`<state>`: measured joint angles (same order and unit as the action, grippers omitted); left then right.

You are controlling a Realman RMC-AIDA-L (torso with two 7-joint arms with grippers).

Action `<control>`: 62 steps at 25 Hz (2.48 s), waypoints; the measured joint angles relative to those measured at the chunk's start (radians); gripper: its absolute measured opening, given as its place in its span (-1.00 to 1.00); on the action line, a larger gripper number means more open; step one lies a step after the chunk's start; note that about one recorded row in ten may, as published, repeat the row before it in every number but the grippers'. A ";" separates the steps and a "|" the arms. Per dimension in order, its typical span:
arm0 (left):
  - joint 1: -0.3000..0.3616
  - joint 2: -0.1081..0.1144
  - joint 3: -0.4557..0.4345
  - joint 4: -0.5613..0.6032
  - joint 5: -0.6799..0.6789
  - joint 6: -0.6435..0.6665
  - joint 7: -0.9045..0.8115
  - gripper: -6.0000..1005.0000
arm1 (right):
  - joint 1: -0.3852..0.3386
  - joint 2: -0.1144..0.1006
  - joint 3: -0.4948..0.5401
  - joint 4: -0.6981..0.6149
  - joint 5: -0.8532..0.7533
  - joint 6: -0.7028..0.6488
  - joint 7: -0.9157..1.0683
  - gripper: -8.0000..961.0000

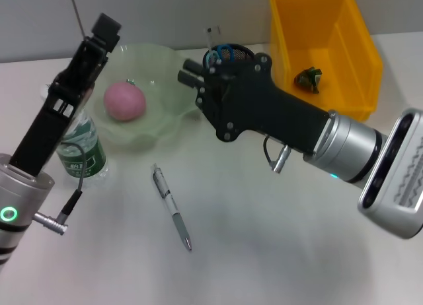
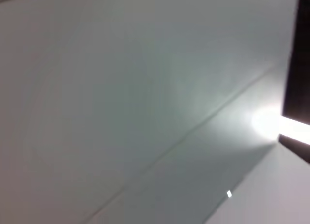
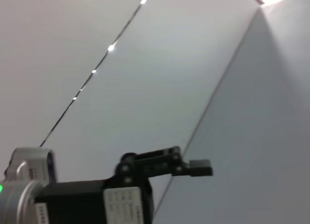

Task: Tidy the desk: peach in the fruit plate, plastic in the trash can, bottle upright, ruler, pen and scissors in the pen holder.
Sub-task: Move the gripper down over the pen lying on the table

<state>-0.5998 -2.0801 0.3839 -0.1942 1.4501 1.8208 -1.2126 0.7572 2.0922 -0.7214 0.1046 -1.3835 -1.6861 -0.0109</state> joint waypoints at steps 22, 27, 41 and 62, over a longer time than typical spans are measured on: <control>0.018 0.014 0.342 0.809 0.263 0.010 0.109 0.59 | -0.202 -0.012 0.019 -0.350 -0.010 0.078 0.971 -0.11; 0.015 0.019 0.517 1.117 0.325 -0.046 0.030 0.59 | -0.240 -0.016 0.017 -0.419 -0.041 0.113 1.133 -0.11; -0.116 0.006 1.019 1.510 0.850 -0.319 -0.245 0.59 | -0.244 -0.076 0.019 -0.684 -0.471 0.054 1.560 -0.11; -0.134 0.005 1.292 1.500 1.049 -0.354 -0.005 0.59 | -0.195 -0.145 0.033 -0.722 -0.685 0.012 1.843 -0.10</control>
<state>-0.7337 -2.0751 1.6762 1.3062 2.4986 1.4667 -1.2175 0.5620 1.9467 -0.6888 -0.6171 -2.0681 -1.6743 1.8324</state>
